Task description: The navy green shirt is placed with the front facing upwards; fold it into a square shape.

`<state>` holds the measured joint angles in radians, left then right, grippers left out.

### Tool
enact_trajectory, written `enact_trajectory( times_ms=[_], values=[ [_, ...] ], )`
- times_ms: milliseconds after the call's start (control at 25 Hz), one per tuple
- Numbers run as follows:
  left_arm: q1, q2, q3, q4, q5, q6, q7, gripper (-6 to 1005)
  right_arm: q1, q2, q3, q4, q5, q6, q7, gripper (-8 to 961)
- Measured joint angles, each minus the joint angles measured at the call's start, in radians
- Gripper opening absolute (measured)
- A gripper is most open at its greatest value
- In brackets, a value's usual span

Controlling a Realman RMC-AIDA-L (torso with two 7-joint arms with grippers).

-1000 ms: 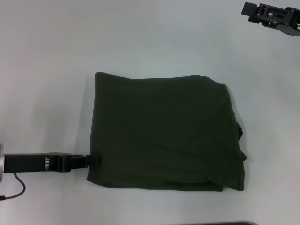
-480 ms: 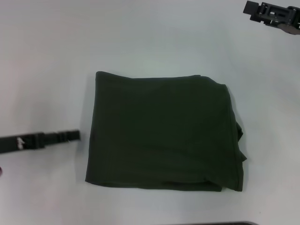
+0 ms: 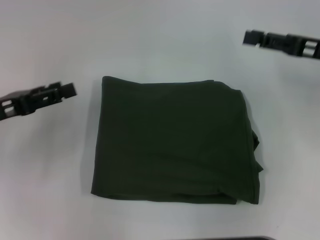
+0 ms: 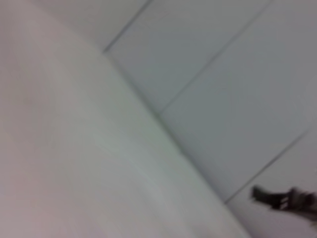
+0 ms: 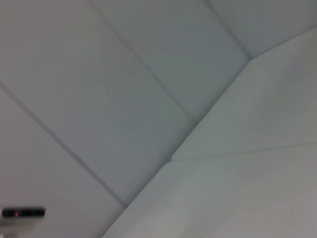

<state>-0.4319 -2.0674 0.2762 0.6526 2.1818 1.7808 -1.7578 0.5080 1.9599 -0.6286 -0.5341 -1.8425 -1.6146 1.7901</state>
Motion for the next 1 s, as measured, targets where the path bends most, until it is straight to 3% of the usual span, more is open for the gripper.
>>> enact_trajectory(
  times_ms=[160, 400, 680, 880, 1000],
  values=[
    [-0.012, -0.006, 0.002, -0.050, -0.043, 0.063, 0.078, 891, 0.000, 0.022, -0.043, 0.003, -0.001, -0.018, -0.047, 787],
    [-0.010, -0.023, 0.038, -0.077, -0.038, 0.140, 0.087, 888, -0.018, 0.064, -0.089, 0.003, -0.003, -0.063, -0.101, 786],
    [0.025, -0.037, 0.086, -0.068, -0.033, 0.185, 0.122, 888, -0.030, 0.082, -0.111, 0.016, -0.098, -0.099, -0.124, 786],
    [0.024, -0.050, 0.183, -0.068, -0.032, 0.190, 0.132, 889, -0.011, 0.107, -0.122, 0.025, -0.175, -0.097, -0.123, 785],
    [0.014, -0.057, 0.233, -0.071, -0.032, 0.191, 0.132, 889, -0.008, 0.112, -0.130, 0.027, -0.181, -0.093, -0.125, 785]
  ],
)
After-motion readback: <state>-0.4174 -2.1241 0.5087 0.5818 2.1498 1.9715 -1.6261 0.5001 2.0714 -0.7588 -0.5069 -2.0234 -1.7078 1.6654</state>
